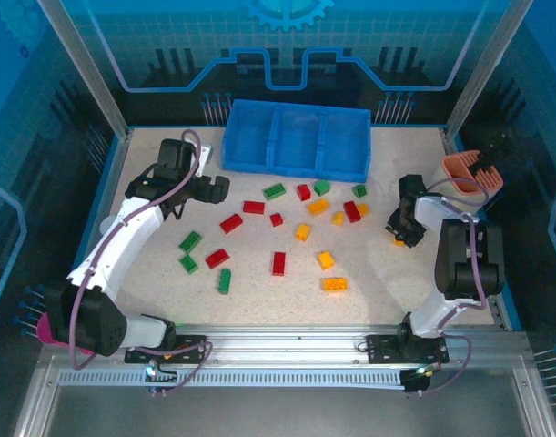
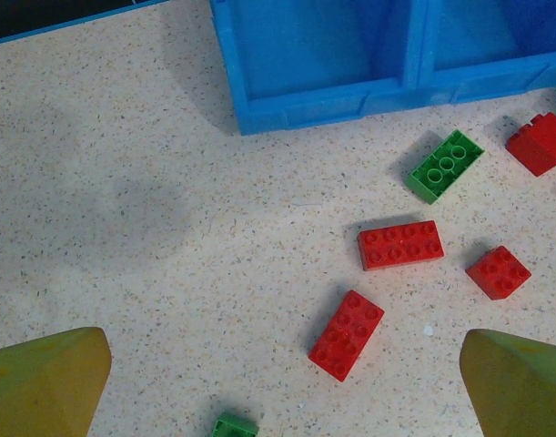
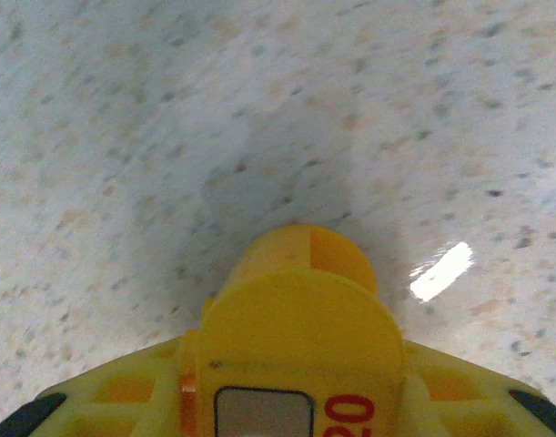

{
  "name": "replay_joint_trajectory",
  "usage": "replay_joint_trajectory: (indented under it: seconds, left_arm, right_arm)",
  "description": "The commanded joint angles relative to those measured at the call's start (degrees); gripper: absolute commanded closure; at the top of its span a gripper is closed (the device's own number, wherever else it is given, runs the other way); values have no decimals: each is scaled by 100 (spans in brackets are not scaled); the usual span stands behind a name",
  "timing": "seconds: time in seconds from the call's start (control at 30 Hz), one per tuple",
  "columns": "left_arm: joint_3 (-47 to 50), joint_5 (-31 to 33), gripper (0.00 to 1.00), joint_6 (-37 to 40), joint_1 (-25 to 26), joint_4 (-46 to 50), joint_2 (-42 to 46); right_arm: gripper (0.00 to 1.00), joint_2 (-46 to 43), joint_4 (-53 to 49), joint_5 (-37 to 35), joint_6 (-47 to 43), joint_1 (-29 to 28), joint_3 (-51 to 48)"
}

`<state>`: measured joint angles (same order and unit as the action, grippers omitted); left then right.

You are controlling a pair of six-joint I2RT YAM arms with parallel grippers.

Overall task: Sort the legos into containers by color
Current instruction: Pick up the lego from the middle-right of the table, then place the lego in the container.

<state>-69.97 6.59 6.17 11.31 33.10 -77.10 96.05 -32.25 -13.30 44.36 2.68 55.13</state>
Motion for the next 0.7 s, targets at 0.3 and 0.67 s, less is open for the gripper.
replay_joint_trajectory:
  seconds: [0.3,0.67]
  left_arm:
    - [-42,-647,1,-327,-50,-134,-51]
    - [36,-918,1,-499,-50,-276,76]
  right_arm:
    - [78,-684,426,-566,-3527,-1784,1895]
    - [75,1626,479,166,-4523,-1651,4067]
